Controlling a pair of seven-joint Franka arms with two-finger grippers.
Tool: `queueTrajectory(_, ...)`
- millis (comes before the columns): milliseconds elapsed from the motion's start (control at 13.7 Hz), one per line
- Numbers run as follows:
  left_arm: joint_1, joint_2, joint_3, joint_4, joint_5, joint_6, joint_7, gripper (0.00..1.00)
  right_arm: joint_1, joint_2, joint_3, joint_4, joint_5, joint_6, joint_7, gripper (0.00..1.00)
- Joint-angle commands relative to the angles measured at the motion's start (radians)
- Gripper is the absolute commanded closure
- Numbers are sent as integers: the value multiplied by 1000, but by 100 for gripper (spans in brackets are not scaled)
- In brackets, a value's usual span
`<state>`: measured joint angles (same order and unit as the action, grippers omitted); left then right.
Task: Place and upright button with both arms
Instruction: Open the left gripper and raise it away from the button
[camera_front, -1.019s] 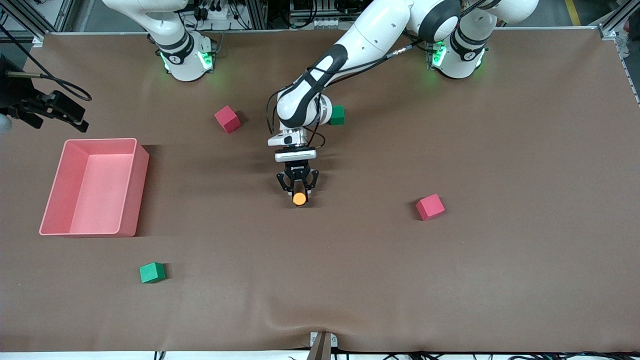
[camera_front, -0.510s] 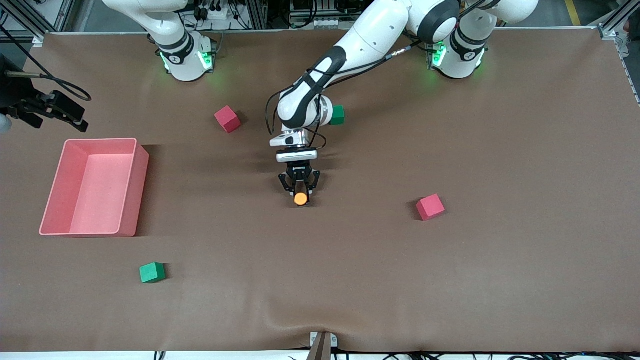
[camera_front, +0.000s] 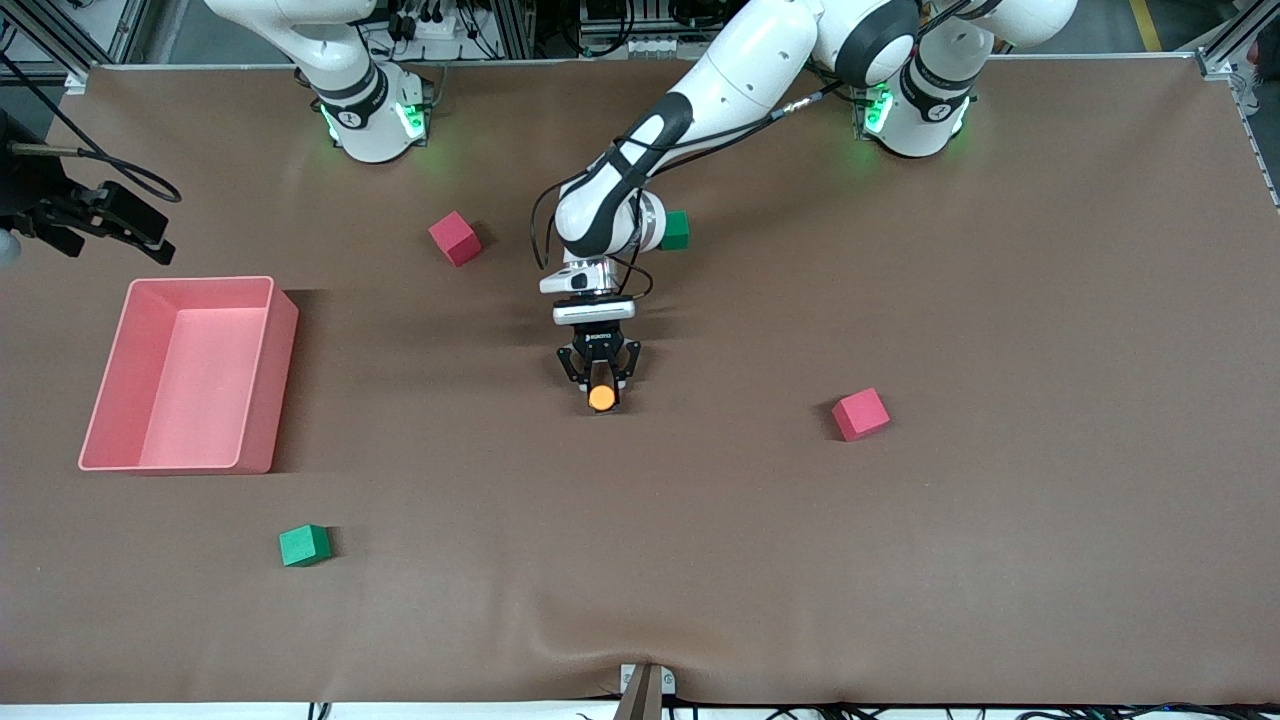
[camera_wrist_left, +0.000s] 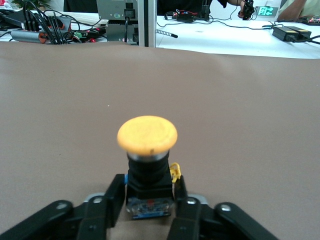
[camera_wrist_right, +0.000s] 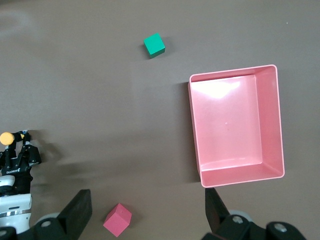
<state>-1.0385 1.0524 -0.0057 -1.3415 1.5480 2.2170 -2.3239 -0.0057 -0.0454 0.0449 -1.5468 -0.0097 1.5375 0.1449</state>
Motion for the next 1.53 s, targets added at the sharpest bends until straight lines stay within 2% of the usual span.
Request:
queueTrajectory(0,0,20,-10,42,32,3,-51,0,0,10,-4,24,14,-17,-10,0)
queueTrajectory(218,-5,12,-17,45,-43,3,-17,0,0,10,-4,24,14,-17,-10,0)
queueTrajectory(364,-6,-11,-57,47,-142,3,38,0,0,10,-4,24,14,-17,-10,0)
queueTrajectory(655,-6,-77,-132,50,-453,1,176,0,0,10,-4,22,14,-17,-10,0)
queueTrajectory(874,-6,-113,-164,53,-632,-35,291,0,1,10,-4,24,14,-16,-10,0)
queueTrajectory(1092,6,-198,-174,53,-883,-60,479,0,1,10,-4,22,14,-17,-10,0)
queueTrajectory(1238,14,-285,-166,54,-1035,-150,607,0,1,10,-4,22,14,-17,-10,0)
queueTrajectory(1456,96,-420,-166,51,-1218,-276,806,0,0,10,-4,22,14,-17,-10,0)
